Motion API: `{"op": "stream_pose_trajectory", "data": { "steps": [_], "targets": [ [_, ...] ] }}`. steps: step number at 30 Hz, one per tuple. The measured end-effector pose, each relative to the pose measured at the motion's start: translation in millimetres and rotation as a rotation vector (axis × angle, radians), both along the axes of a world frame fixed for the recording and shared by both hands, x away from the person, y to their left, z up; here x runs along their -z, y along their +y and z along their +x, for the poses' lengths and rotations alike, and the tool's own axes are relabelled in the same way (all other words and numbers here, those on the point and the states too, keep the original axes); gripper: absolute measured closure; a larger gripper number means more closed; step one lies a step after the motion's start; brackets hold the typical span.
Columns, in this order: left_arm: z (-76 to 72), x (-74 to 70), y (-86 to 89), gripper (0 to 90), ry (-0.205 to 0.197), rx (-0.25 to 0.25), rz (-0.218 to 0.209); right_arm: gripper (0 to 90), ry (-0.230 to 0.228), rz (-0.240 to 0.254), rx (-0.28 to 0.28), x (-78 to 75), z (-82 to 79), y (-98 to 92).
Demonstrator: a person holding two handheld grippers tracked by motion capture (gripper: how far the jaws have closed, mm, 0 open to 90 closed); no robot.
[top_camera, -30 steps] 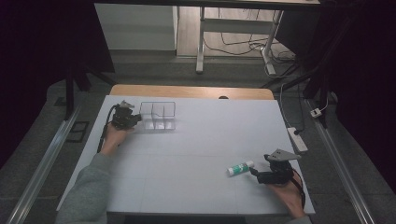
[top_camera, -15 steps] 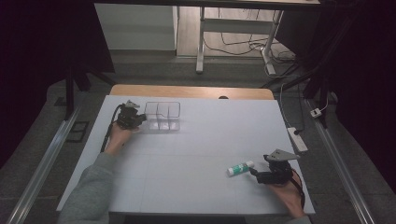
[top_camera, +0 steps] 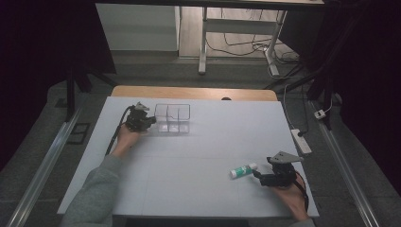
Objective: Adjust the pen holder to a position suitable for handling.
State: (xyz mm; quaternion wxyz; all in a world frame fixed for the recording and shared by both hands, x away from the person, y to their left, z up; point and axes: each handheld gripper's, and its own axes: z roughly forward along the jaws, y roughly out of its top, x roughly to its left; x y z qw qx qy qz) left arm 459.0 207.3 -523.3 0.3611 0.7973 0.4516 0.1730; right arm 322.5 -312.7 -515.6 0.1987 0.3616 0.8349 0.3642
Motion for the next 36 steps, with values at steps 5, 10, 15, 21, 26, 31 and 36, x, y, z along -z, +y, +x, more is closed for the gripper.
{"op": "stream_pose_trajectory", "data": {
  "steps": [5,10,15,21,26,31,36],
  "targets": [
    [-0.4,-0.9,-8.1,88.7,0.0,0.023,0.004,17.4,0.0,-0.001,0.002,0.1,-0.2,0.0],
    [-0.8,-0.6,-15.6,88.7,0.0,0.042,0.011,17.5,0.001,-0.002,0.001,0.2,-0.2,0.0],
    [-0.5,0.0,-22.5,88.7,0.002,0.057,0.012,17.5,0.001,-0.001,0.002,0.1,-0.3,-0.1],
    [0.9,0.0,-29.2,88.6,0.002,0.07,0.007,17.5,0.002,0.0,0.003,0.3,-0.3,0.1],
    [3.3,-0.8,-34.5,88.6,-0.003,0.077,0.004,17.5,0.002,0.0,0.004,0.3,-0.4,0.0],
    [5.8,-1.0,-40.6,88.6,-0.007,0.084,-0.005,17.5,0.002,0.001,0.005,0.8,-0.4,-0.2],
    [5.9,0.3,-49.3,88.6,-0.005,0.108,0.008,17.5,0.002,0.001,0.013,0.3,-1.6,-0.5]
  ]
}}
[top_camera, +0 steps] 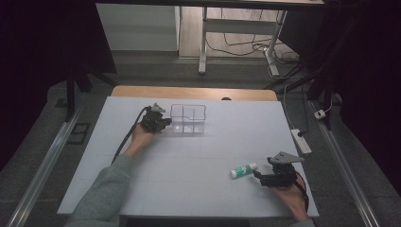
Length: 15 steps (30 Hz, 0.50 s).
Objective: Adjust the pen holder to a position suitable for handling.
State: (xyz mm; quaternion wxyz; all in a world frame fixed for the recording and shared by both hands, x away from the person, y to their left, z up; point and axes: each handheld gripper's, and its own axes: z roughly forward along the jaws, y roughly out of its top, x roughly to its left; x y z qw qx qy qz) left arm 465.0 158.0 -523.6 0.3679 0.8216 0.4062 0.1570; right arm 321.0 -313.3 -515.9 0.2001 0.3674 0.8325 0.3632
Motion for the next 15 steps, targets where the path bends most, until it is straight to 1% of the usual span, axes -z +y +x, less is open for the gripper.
{"op": "stream_pose_trajectory", "data": {
  "steps": [1,7,15],
  "targets": [
    [0.0,0.0,-1.4,88.6,-0.001,0.003,0.002,17.5,0.001,-0.005,-0.001,0.0,-0.3,-0.3],
    [0.0,1.0,-6.6,88.5,-0.003,0.012,0.007,17.6,0.002,0.008,0.002,0.2,-1.8,-1.7],
    [1.9,1.2,-12.8,88.5,-0.003,0.021,0.003,17.6,0.005,0.008,-0.003,1.0,-1.9,-1.4]
  ]
}}
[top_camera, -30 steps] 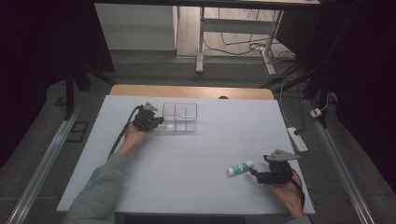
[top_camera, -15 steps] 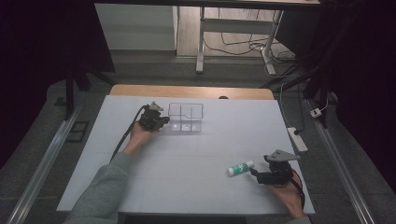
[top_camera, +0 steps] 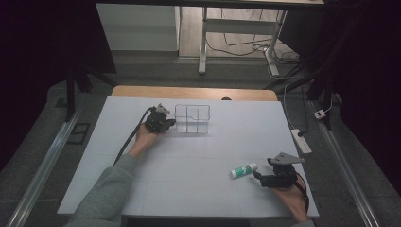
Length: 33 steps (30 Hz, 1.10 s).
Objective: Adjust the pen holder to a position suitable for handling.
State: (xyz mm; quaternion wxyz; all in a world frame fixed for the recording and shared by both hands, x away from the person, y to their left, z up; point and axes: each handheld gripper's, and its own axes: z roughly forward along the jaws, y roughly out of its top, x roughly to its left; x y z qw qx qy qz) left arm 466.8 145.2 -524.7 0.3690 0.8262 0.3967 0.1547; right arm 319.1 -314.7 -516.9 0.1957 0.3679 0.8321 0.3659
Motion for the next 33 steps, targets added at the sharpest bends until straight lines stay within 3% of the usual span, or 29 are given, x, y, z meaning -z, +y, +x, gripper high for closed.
{"op": "stream_pose_trajectory", "data": {
  "steps": [19,25,33],
  "targets": [
    [4.4,1.3,-22.2,88.6,-0.005,0.037,-0.021,17.7,0.002,0.004,0.008,0.8,-0.7,-1.4],
    [6.3,3.4,-23.9,88.4,-0.007,0.026,-0.013,17.7,0.009,0.004,0.005,0.7,-1.3,-1.6],
    [8.5,3.5,-23.0,88.4,-0.002,0.018,-0.033,17.7,0.013,0.004,0.005,0.9,-1.1,-1.7]
  ]
}}
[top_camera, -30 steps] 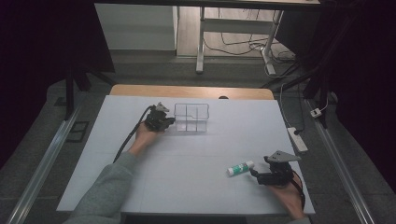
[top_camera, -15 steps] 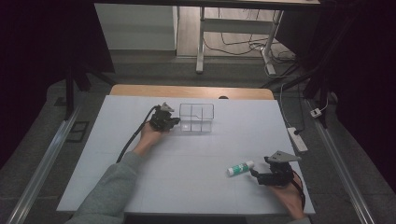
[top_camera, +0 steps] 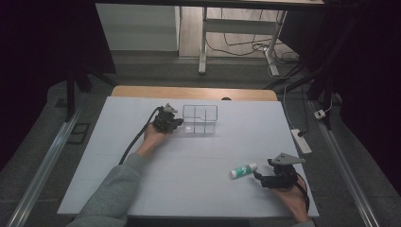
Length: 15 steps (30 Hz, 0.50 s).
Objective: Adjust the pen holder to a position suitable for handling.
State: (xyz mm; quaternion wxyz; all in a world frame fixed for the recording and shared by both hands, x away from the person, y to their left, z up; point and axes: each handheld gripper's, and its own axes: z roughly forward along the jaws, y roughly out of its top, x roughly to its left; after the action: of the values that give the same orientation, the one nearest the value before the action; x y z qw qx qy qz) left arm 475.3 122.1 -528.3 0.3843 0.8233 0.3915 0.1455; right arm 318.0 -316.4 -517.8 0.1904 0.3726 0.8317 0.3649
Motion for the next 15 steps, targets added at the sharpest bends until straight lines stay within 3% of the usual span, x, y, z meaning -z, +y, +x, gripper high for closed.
{"op": "stream_pose_trajectory", "data": {
  "steps": [9,15],
  "targets": [
    [-1.3,-3.6,3.9,87.5,0.002,0.005,-0.003,17.7,-0.004,0.0,0.0,-0.4,-0.7,-0.6],
    [-22.8,-20.4,14.4,88.7,-0.03,0.033,0.026,17.9,-0.012,0.01,-0.002,-1.9,-0.7,-2.4]
  ]
}}
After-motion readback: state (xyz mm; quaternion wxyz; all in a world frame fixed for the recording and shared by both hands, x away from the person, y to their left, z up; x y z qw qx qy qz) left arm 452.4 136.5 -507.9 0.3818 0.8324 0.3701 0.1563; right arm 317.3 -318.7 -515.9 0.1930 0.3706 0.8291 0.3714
